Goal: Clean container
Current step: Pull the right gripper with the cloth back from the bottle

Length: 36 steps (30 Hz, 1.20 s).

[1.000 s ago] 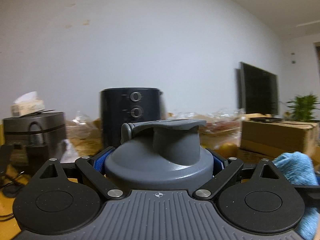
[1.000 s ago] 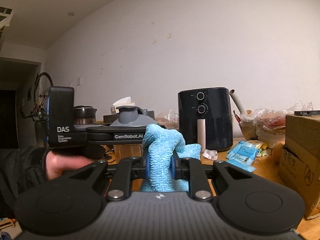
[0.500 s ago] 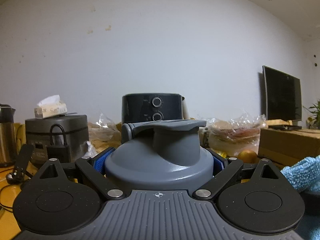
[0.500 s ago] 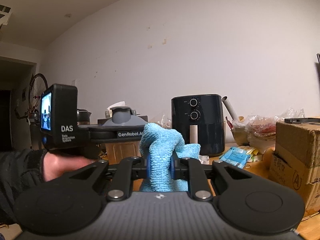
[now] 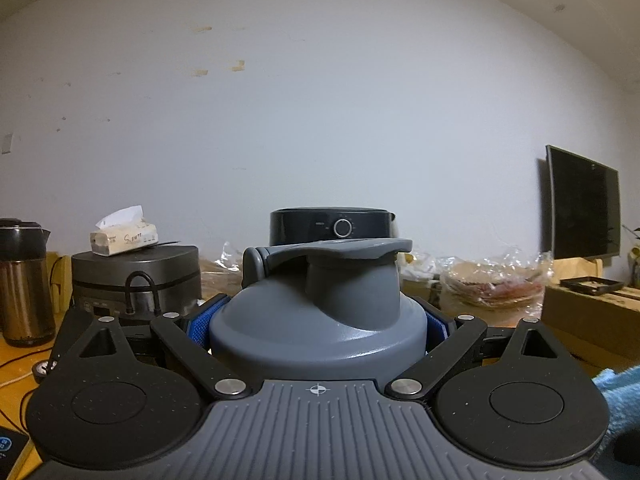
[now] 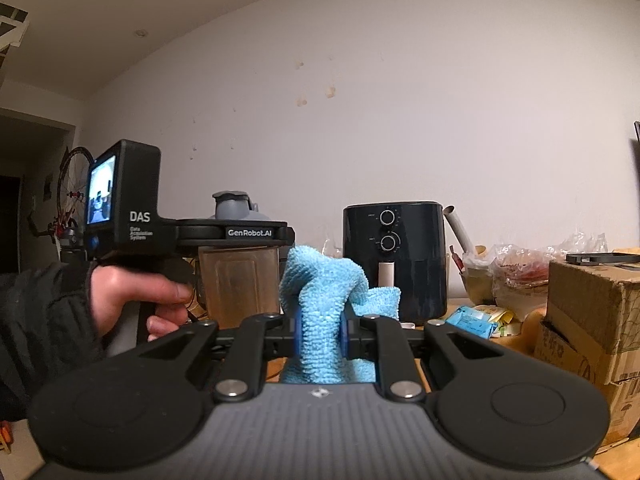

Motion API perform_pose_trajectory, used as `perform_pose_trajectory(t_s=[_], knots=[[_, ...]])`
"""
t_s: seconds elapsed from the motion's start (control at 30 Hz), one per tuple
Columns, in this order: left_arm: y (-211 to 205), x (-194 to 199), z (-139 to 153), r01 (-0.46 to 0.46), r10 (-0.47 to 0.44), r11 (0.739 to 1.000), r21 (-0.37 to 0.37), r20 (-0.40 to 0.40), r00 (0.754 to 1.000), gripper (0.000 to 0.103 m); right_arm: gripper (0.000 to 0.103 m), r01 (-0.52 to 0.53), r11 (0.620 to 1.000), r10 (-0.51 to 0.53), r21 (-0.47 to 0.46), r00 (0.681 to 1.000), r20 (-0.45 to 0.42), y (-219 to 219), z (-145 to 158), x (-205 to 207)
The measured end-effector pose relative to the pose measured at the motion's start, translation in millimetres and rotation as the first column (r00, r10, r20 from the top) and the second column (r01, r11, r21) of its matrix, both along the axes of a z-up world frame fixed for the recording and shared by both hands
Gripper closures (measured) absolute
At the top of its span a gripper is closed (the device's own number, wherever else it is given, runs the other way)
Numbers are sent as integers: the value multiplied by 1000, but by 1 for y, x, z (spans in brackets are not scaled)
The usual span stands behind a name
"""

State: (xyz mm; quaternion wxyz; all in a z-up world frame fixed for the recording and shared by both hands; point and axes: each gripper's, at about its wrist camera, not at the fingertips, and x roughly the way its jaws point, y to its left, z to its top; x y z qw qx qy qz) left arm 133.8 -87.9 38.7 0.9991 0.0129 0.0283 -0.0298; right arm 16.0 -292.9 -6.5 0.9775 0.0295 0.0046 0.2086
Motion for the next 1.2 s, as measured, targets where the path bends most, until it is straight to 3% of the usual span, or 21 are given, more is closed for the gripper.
perform_pose_trajectory(t_s=[0.77,1.03,1.2], knots=[[11,80,1,-25,25,1000,-17,1,1000,8,91,6,1000,-6,8,1000,-27,-1,-5,7],[10,111,-8,-18,18,1000,15,12,1000,8,91,2,1000,-1,7,999,-36,-1,-6,10],[17,133,-16,-27,27,1000,-7,-10,1000,8,91,4,1000,-4,10,999,-42,-3,-7,12]])
